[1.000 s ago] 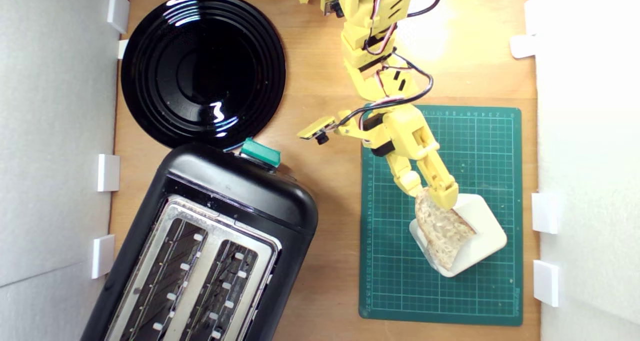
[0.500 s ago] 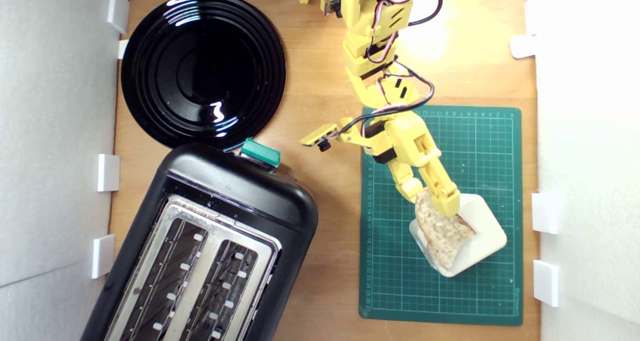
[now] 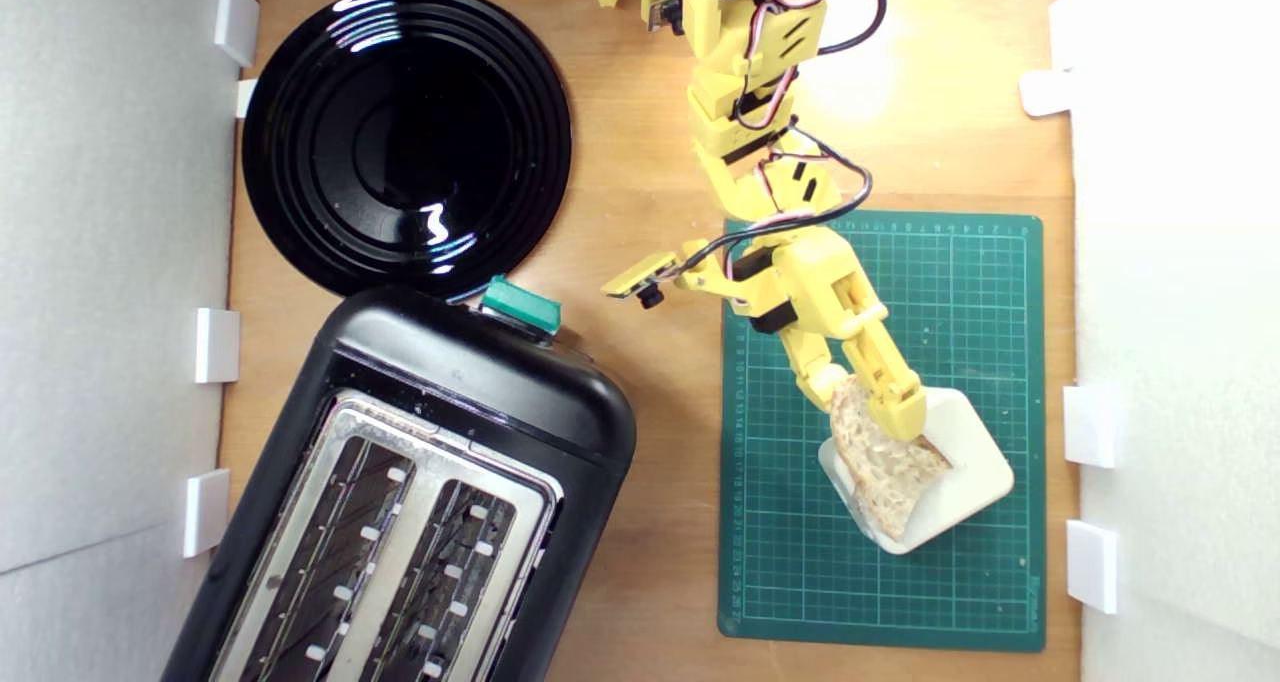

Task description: Pick bread and place in toaster

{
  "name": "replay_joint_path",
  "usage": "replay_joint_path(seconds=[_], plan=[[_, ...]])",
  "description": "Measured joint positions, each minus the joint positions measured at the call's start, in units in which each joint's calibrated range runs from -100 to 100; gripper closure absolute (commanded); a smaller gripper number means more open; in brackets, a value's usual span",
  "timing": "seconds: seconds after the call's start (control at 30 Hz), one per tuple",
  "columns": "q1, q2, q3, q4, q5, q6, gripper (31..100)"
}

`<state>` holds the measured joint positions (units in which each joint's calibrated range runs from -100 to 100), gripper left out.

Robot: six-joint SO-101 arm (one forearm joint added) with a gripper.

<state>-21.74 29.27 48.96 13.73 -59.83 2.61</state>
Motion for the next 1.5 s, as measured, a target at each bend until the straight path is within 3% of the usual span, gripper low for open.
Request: replay_joint_path(seconds=[0.27, 0.43, 1.07, 1.27, 1.5], plan=[[0.0, 0.9, -0.5, 0.0, 0.0, 0.0, 39.0], [0.0, 2.2, -1.1, 0.0, 0.0, 0.8, 44.3], [0.0, 2.2, -1.1, 0.0, 0.0, 0.8, 44.7], [0.0, 2.2, -1.1, 0.0, 0.0, 0.8, 54.1], [0.0, 2.2, -1.1, 0.0, 0.0, 0.8, 59.7]])
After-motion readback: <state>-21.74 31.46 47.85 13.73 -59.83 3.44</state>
